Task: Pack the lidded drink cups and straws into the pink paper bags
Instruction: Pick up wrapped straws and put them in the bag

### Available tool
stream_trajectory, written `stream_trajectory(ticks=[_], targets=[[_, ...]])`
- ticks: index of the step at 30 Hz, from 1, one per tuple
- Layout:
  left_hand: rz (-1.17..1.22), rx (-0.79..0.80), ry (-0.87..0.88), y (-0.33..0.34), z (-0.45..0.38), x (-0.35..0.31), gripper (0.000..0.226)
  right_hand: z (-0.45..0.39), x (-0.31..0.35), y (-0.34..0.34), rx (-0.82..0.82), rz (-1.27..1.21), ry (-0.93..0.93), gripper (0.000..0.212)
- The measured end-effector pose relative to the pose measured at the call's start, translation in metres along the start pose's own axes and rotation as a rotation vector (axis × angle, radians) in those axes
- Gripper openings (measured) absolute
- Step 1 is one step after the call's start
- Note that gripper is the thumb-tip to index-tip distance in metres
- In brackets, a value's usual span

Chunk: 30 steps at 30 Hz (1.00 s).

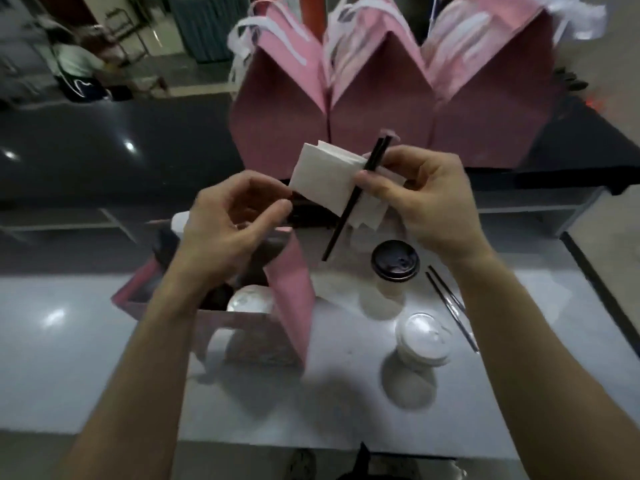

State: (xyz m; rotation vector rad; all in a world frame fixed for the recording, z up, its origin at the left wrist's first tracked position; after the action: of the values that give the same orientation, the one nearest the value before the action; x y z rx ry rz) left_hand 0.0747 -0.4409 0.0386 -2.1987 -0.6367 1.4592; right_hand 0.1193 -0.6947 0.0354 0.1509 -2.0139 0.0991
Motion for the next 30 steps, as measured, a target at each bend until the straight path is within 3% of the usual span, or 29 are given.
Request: stream_trajectory(ticks=[3, 5, 7, 9, 10, 14, 17, 20, 23, 26, 30], targets=[[-0.091, 0.039, 0.022, -0.077, 0.021, 0.033, 0.011, -0.011, 0.024, 0.067, 0.085, -0.028, -0.080, 0.015], [-0.257, 0.065, 0.014, -0.108, 0.032, 0.066, 0.023, -0.012, 0.029, 0.108, 0.132, -0.043, -0.111, 0.016], [-0.484, 0.076, -0.053, -0.127, 0.040, 0.102, 0.036, -0.009, 0.023, 0.142, 0.167, -0.068, -0.095, 0.018], [-0.651, 0.190, -0.155, -0.134, 0.047, 0.133, 0.039, -0.003, 0.010, 0.166, 0.192, -0.058, -0.043, 0.017], [-0.696, 0.278, -0.162, -0.134, 0.050, 0.145, 0.047, 0.000, 0.003, 0.174, 0.208, -0.021, -0.005, 0.018], [-0.741, 0.513, -0.072, -0.121, 0.061, 0.173, 0.126, 0.016, -0.024, 0.195, 0.330, 0.254, 0.148, 0.023], [-0.714, 0.529, -0.047, -0.115, 0.066, 0.184, 0.147, 0.024, -0.035, 0.211, 0.335, 0.502, 0.092, 0.019], [-0.662, 0.516, -0.035, -0.112, 0.066, 0.188, 0.154, 0.021, -0.027, 0.227, 0.297, 0.698, -0.146, 0.018], [-0.614, 0.509, -0.036, -0.109, 0.065, 0.188, 0.156, 0.014, -0.023, 0.234, 0.290, 0.794, -0.249, 0.020], [-0.586, 0.512, -0.031, -0.108, 0.064, 0.187, 0.156, 0.012, -0.041, 0.246, 0.422, 1.062, -0.237, 0.014], [-0.533, 0.474, -0.014, -0.109, 0.064, 0.184, 0.147, 0.013, -0.068, 0.261, 0.652, 1.353, -0.088, 0.012]])
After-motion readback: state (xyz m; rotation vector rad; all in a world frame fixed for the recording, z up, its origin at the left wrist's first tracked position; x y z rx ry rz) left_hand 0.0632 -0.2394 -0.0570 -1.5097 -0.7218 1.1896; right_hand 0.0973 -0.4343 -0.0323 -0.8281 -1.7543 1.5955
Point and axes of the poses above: each hand's wrist, its own z-axis away from the middle knuckle, its own y-axis out of the palm, x = y × z, the point moved 5 cm from there along -z, towards the middle knuckle, and after that the axes turned 9 degrees about -z, right-handed, at the moved point
